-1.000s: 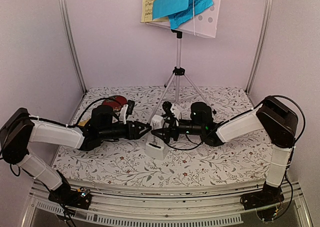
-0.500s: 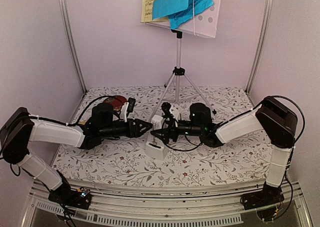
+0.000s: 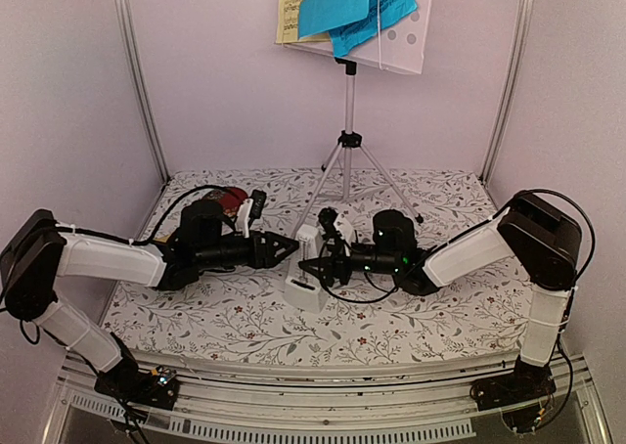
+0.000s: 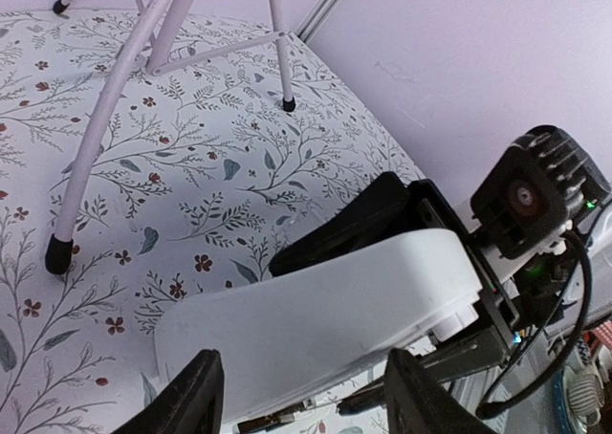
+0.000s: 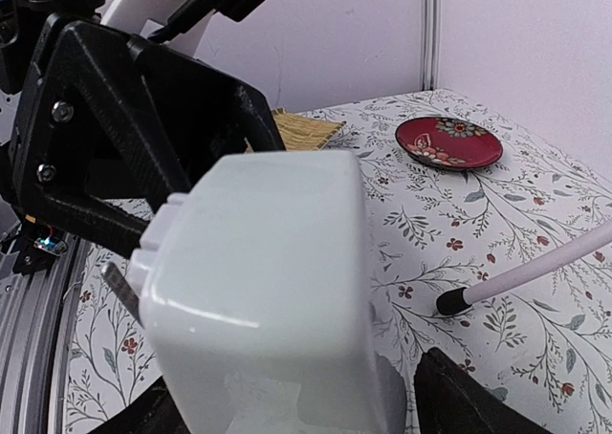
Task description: Pack up the instrument practice props
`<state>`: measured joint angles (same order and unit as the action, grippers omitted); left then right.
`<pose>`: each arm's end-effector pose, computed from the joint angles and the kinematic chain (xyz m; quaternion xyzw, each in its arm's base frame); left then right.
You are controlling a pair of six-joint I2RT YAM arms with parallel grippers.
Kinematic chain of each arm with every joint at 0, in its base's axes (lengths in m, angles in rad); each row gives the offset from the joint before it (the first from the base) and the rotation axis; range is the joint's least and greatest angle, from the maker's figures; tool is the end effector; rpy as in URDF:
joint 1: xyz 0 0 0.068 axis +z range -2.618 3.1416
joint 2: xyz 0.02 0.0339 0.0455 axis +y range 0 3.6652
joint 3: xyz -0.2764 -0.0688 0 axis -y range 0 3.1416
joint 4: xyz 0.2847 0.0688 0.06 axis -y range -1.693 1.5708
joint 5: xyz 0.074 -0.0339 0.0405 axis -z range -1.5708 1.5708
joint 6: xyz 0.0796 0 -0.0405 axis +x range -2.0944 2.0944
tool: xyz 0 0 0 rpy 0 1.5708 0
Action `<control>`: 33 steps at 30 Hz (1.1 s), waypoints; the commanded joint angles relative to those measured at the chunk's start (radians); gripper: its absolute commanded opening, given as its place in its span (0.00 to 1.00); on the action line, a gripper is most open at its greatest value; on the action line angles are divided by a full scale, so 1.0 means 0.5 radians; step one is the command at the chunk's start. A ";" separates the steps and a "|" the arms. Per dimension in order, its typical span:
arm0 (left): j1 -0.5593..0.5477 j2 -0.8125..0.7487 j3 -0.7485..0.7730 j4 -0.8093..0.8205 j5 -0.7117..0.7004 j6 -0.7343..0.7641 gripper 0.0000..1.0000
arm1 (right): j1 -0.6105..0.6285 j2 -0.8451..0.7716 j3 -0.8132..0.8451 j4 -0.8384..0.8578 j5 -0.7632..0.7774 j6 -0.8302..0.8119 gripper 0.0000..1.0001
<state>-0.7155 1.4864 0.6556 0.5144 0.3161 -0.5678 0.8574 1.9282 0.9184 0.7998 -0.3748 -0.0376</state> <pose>0.2670 -0.2648 0.1726 0.1511 0.7906 -0.4490 0.3880 0.2815 0.3698 0.1324 -0.4361 0.6378 0.3791 0.5092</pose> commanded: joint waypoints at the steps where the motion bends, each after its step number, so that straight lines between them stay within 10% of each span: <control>1: -0.006 -0.075 0.030 -0.059 -0.089 0.050 0.60 | 0.006 -0.045 -0.052 0.112 0.055 0.039 0.73; 33: -0.007 -0.206 -0.051 -0.090 -0.181 0.046 0.60 | 0.006 -0.057 -0.157 0.261 0.081 0.199 0.65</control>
<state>-0.7151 1.4006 0.6384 0.4778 0.2302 -0.5606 0.8574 1.9278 0.8608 0.9031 -0.3466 0.0303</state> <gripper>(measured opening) 0.596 0.650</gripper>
